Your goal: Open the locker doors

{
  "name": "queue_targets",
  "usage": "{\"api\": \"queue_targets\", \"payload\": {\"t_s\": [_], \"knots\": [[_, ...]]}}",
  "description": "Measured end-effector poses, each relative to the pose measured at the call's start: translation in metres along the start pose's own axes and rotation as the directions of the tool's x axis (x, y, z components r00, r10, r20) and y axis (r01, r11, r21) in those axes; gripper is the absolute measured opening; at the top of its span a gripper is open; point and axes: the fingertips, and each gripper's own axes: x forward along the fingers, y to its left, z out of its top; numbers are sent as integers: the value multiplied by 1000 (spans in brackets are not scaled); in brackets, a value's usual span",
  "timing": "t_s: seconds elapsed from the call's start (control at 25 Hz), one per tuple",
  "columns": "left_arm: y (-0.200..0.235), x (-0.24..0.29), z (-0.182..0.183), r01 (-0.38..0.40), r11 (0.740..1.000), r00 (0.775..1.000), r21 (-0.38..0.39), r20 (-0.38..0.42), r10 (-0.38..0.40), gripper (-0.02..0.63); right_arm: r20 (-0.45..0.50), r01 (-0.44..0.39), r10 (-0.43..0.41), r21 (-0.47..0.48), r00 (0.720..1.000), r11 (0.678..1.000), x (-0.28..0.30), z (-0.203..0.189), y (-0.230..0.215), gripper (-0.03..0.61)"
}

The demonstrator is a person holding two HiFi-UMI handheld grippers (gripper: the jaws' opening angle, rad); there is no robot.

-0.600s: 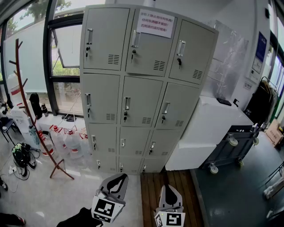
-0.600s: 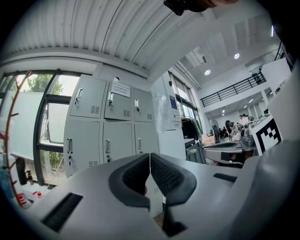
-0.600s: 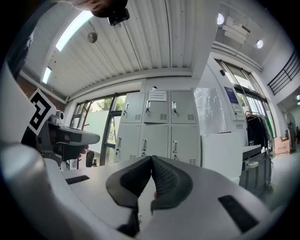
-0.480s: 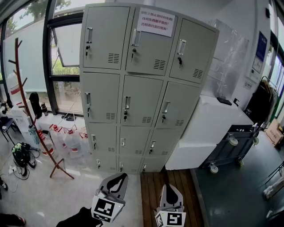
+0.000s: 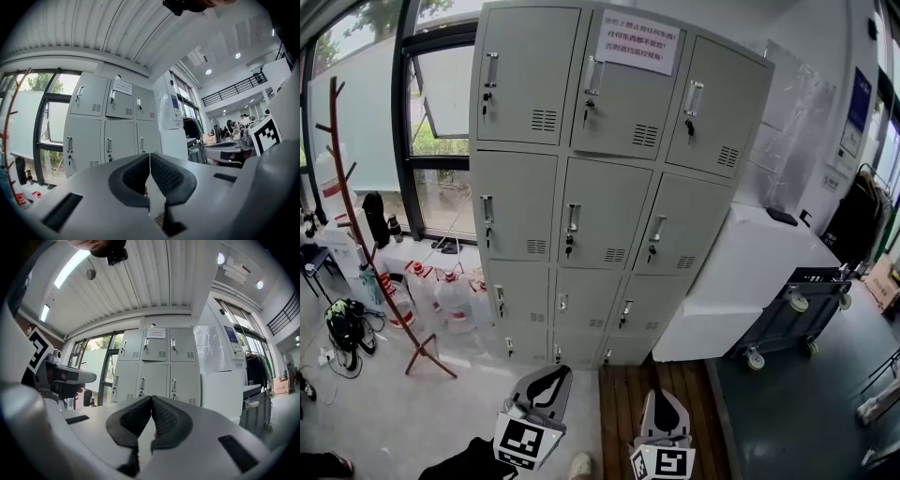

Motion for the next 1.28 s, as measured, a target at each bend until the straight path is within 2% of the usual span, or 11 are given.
{"api": "queue_targets", "payload": {"t_s": [0.12,0.32,0.68,0.92,1.04,1.16,1.28], "knots": [[7,14,-5,3,1000,999,3,-32,-3,26,1,0,0,1,1000,1000,16,-4,-3,15],[17,52,-12,4,1000,999,9,-41,-4,26,-5,0,0,14,1000,1000,53,-14,-19,15],[48,153,-12,-7,1000,999,25,-48,8,26,4,-24,24,27,1000,999,154,-26,-62,15],[70,227,-6,-18,999,1000,30,-22,18,26,-27,-49,48,-27,998,998,224,-34,-97,15],[78,259,-10,-16,999,999,31,-48,18,26,-43,-58,57,-29,997,998,255,-40,-111,15],[85,290,-13,-17,999,999,34,-32,18,26,-48,-62,62,-19,997,998,284,-45,-125,15],[91,316,-18,-16,999,998,30,-66,18,26,-49,-70,69,-19,996,997,310,-49,-136,15]]}}
